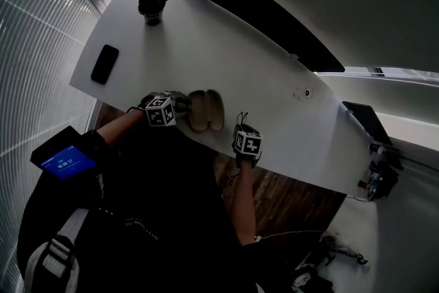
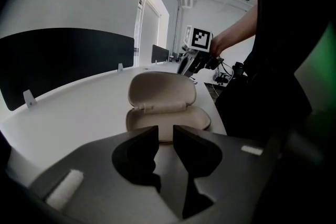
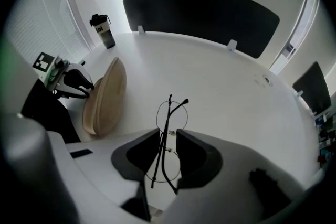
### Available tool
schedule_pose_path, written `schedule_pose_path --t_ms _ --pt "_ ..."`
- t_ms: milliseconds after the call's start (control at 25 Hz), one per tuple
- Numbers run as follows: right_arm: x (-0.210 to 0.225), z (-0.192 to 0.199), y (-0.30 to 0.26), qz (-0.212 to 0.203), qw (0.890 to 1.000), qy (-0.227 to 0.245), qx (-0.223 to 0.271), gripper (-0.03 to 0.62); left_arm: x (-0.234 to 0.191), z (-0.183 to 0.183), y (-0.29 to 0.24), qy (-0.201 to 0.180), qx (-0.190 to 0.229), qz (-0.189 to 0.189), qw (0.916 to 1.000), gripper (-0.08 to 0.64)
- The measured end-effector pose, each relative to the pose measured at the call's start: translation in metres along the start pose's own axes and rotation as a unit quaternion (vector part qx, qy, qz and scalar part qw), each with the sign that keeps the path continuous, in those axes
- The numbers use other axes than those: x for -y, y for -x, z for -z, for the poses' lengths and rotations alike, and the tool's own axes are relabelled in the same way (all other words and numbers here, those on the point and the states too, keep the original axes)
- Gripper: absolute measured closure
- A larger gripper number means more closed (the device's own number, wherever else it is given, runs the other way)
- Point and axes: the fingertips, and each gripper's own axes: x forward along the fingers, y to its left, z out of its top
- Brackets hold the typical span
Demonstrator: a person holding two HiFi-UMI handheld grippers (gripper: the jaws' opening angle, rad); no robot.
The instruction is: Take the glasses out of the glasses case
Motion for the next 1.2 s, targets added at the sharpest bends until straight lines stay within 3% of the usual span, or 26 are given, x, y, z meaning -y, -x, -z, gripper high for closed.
schedule_pose_path --t_ms 240,1200 --pt "-0.004 0.017 -0.026 0.011 1.000 0.006 -0.029 0.488 0.000 0.002 0.000 0.002 -0.002 0.000 1.0000 0.465" --pt "-0.011 0.022 -0.036 0.011 1.000 -0.002 -0.016 0.482 0.000 0.000 0.000 0.004 0.001 0.001 1.0000 0.465"
